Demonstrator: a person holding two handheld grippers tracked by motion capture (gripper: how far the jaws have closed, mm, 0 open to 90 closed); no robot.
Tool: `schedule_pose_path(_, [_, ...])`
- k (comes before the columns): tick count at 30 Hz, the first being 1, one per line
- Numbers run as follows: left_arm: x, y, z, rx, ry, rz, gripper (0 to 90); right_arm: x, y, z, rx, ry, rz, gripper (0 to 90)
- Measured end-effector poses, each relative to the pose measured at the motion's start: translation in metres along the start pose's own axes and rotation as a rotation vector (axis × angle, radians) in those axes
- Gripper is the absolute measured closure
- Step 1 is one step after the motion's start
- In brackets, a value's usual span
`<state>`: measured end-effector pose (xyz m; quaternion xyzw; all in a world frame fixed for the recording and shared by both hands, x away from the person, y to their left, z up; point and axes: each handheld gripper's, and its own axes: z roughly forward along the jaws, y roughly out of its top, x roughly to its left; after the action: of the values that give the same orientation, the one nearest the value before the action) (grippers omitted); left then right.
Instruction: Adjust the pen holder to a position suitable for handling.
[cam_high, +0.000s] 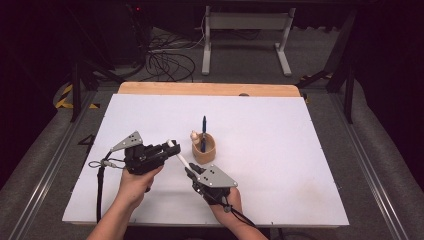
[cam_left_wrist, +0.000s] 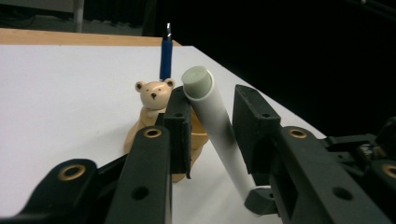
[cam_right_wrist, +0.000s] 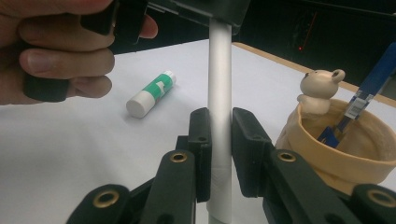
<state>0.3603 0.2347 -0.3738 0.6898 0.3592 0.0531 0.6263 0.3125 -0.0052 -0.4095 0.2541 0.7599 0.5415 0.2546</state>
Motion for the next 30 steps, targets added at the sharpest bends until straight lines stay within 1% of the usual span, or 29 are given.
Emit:
schedule_pose_path(4, [-0.003,0.000,0.001,-0.008,-0.037,-0.010,73.4,0.000,0.000,0.000,0.002,-0.003,0.000,79.0])
schedule_pose_path(7, [-0.005,0.000,0.001,-0.011,-0.083,-0.023,77.2,0.000,0.000,0.001,0.003,-0.003,-0.001,79.0])
schedule_pose_path(8, [-0.007,0.000,0.002,-0.013,-0.084,-0.021,77.9,0.000,-0.001,0.001,0.004,-0.003,-0.001,78.9])
schedule_pose_path(12, [-0.012,0.002,0.002,-0.013,-0.072,0.011,78.2,-0.001,0.000,0.001,-0.001,-0.005,-0.001,78.9])
schedule_pose_path(17, [-0.014,0.002,0.003,-0.013,-0.062,0.019,78.2,-0.001,0.000,0.000,-0.002,-0.003,0.000,78.4])
schedule_pose_path(19, [-0.014,0.002,0.003,-0.011,-0.051,0.028,78.2,-0.002,0.000,0.001,0.001,0.004,-0.001,77.7])
schedule_pose_path(21, [-0.016,0.002,0.002,-0.004,-0.027,0.047,78.2,-0.001,0.000,0.001,0.004,0.012,-0.003,75.2])
schedule_pose_path(24, [-0.017,0.003,0.002,-0.009,-0.016,0.061,78.2,-0.001,0.000,0.002,0.013,0.024,-0.003,72.6])
schedule_pose_path(28, [-0.018,0.004,0.001,-0.011,-0.003,0.080,78.2,-0.004,0.000,0.003,0.032,0.026,-0.004,69.4])
schedule_pose_path(30, [-0.019,0.004,0.001,-0.007,0.007,0.092,78.2,-0.005,0.000,0.003,0.038,0.025,0.004,68.8])
